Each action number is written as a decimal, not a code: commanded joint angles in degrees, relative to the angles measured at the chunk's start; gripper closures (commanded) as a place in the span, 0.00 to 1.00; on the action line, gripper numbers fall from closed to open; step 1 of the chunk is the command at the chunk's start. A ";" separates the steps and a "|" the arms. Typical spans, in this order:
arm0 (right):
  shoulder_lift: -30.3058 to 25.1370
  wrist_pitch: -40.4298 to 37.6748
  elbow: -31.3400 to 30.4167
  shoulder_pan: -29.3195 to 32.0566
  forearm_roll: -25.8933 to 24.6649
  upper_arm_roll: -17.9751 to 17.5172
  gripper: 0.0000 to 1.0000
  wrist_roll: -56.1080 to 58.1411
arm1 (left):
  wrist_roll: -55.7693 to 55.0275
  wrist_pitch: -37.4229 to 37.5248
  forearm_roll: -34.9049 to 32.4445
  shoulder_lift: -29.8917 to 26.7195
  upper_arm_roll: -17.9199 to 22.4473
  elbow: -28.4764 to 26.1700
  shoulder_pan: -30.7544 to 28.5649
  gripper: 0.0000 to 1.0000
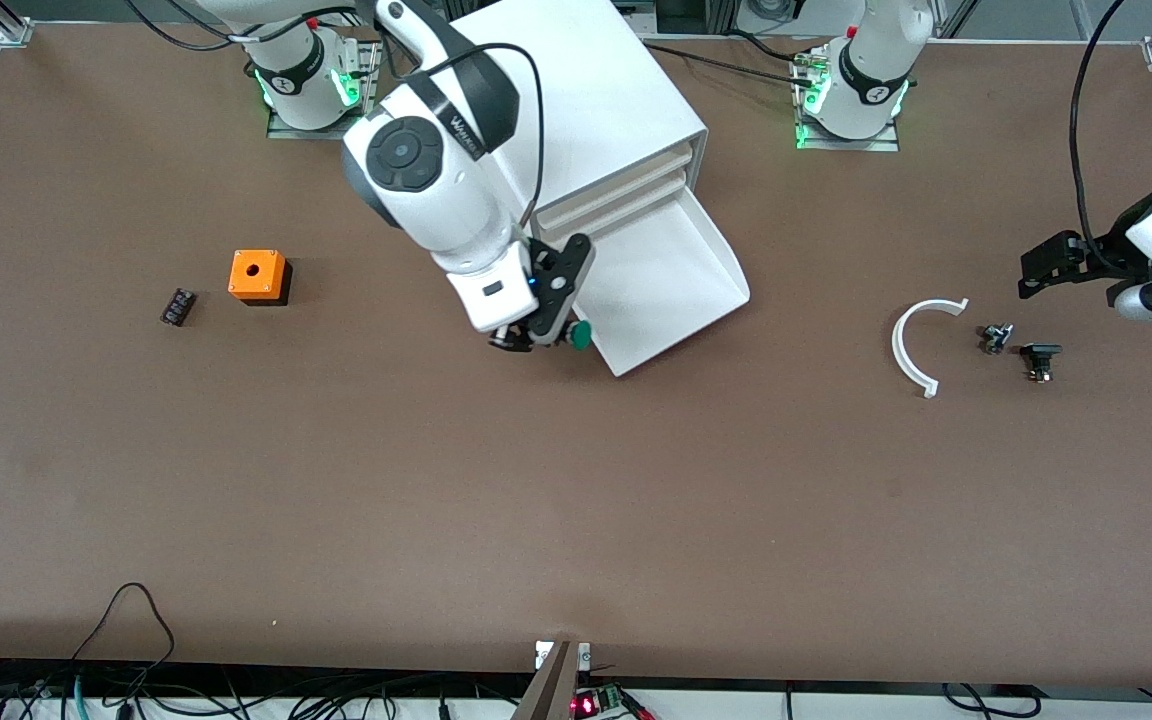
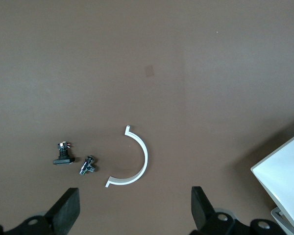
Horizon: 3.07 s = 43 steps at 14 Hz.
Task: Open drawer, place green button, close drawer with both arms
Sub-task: 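Carry the green button into the open drawer with the right gripper, then release the button in the drawer while the left gripper reaches the drawer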
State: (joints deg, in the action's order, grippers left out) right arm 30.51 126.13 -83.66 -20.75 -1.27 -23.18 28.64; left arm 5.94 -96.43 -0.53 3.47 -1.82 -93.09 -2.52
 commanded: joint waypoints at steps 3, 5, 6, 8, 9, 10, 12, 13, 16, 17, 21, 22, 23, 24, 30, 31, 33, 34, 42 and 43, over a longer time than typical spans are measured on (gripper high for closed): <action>5.26 -1.59 6.14 -5.34 -4.07 -1.78 0.67 10.11 | 0.48 2.03 -1.49 0.75 -0.64 1.77 -0.11 0.00; 5.78 -4.21 6.50 -8.06 -8.90 -1.87 0.67 10.20 | 0.48 2.03 -1.49 0.49 -0.64 1.69 -0.11 0.00; 6.13 -5.71 6.50 -9.30 -11.01 -1.87 0.67 10.20 | 0.48 2.03 -1.58 0.31 -0.73 1.51 0.06 0.00; 7.80 -7.39 6.58 -11.32 -15.06 -1.95 0.67 11.08 | 0.48 1.68 -1.32 0.31 -0.73 1.51 -0.20 0.00; 9.20 -7.39 6.93 -11.59 -15.42 -1.96 0.67 12.21 | 0.39 1.59 -1.14 0.22 -0.73 1.25 -0.29 0.00; 10.17 -7.39 7.02 -12.46 -15.77 -1.87 0.67 13.44 | 0.39 1.59 -1.14 -0.04 -0.73 0.98 -0.29 0.00; 11.84 -7.13 7.90 -13.52 -16.13 -1.87 0.67 14.51 | 0.39 1.59 -0.96 -0.57 -0.73 0.54 -0.11 0.00; 12.63 -7.04 8.60 -13.62 -16.13 -1.87 0.67 14.42 | 0.39 1.59 -0.96 -0.57 -0.73 0.54 -0.11 0.00; 14.83 -6.60 9.83 -14.49 -16.13 -1.96 0.66 14.42 | 0.39 1.77 -0.96 -0.57 -0.73 0.54 -0.11 0.00; 15.36 -6.34 9.92 -15.19 -16.30 -1.87 0.66 14.34 | 0.39 1.77 -0.96 -0.57 -0.73 0.54 -0.20 0.00; 16.94 -6.16 9.92 -16.25 -18.67 -1.87 0.65 14.34 | 0.39 1.77 -0.96 -0.57 -0.73 0.54 -0.20 0.00; 17.38 -6.16 9.92 -16.69 -19.55 -1.87 0.65 14.34 | 0.39 1.77 -0.96 -0.57 -0.73 0.54 -0.20 0.00; 17.82 -6.16 9.92 -17.04 -20.60 -1.78 0.65 14.42 | 0.39 1.77 -0.88 -0.57 -0.73 0.54 -0.20 0.00; 17.91 -6.07 9.92 -17.48 -20.70 -1.69 0.65 14.25 | 0.39 1.77 -0.87 -0.57 -0.73 0.54 -0.20 0.00; 18.18 -6.07 10.88 -18.10 -20.61 -1.60 0.00 9.68 | 0.39 1.68 -0.87 -0.48 -0.73 0.63 -0.29 0.00; 18.09 -6.68 11.93 -18.01 -20.35 -1.78 0.00 8.72 | 0.39 1.51 -0.79 -0.31 -0.73 0.63 -0.29 0.00; 17.22 -8.09 14.57 -17.75 -20.26 -1.87 0.00 5.47 | 0.13 -0.94 -0.61 0.31 -0.73 0.11 -0.11 0.00; 16.95 -9.66 16.76 -17.57 -20.17 -1.87 0.00 5.28 | -0.40 -1.83 -0.35 0.92 -0.73 -0.51 0.23 0.00; 6.06 -15.74 20.56 -13.81 -20.43 4.02 0.00 -17.54 | -15.58 -17.21 4.05 6.98 -1.87 -10.44 9.80 0.00; 5.00 -16.87 20.38 -11.62 -20.26 4.02 0.00 -20.09 | -18.83 -17.65 3.87 8.64 -1.87 -10.18 11.21 0.00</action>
State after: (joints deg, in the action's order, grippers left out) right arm 37.56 110.80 -62.35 -35.66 -20.97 -19.09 13.72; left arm -7.73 -112.67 3.05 9.79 -3.97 -103.56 6.40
